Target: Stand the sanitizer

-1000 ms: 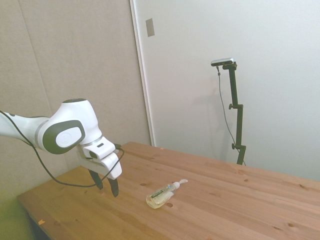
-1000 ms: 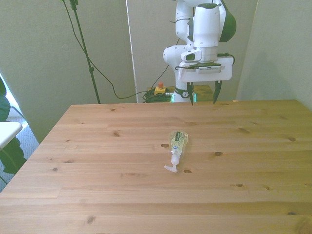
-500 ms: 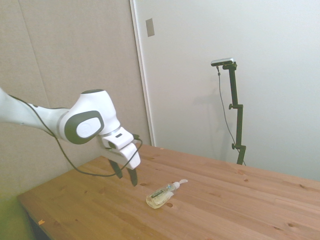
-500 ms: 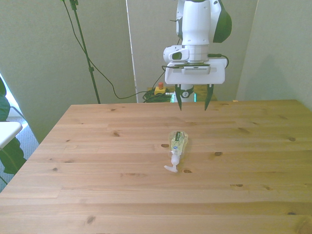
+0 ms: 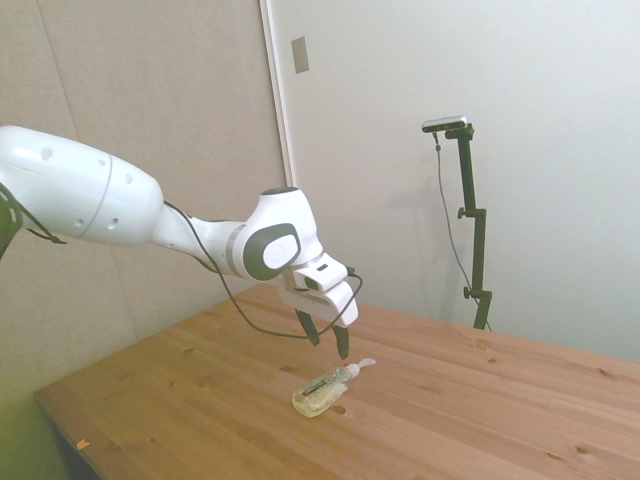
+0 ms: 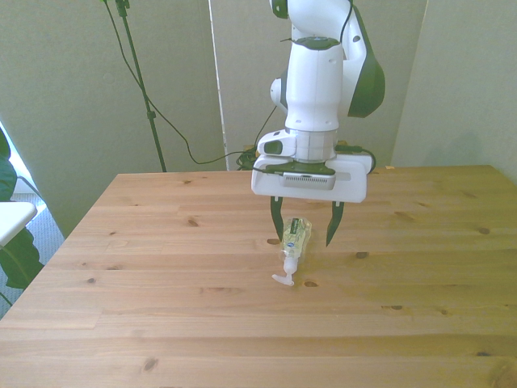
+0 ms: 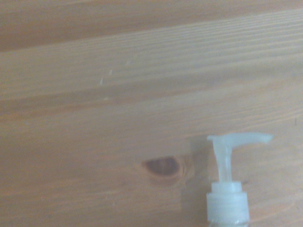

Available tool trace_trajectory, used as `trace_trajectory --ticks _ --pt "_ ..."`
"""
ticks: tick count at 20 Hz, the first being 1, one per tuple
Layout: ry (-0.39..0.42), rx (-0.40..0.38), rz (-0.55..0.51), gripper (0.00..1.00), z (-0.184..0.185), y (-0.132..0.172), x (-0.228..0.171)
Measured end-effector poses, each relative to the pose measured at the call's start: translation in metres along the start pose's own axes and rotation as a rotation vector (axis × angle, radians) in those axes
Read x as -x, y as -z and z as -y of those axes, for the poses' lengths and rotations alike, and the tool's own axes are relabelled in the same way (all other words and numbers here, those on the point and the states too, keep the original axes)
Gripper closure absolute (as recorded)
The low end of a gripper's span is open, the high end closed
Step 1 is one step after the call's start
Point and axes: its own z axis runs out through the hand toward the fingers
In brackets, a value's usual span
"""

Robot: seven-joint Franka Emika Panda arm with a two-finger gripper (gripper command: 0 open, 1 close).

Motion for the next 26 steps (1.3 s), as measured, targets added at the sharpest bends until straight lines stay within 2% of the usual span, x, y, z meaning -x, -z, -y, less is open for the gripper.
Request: trace_trajectory --ticks 5,14,15,26 --pt "-0.024 0.016 -0.013 0.00 0.009 -0.020 -0.021" --pt "-0.042 0.055 -0.003 0.00 0.008 -0.052 -0.030" --pt "-0.044 0.058 -0.002 1.00 0.007 -0.054 -0.032" --pt "-0.059 0.072 0.000 1.00 0.002 -0.065 -0.038"
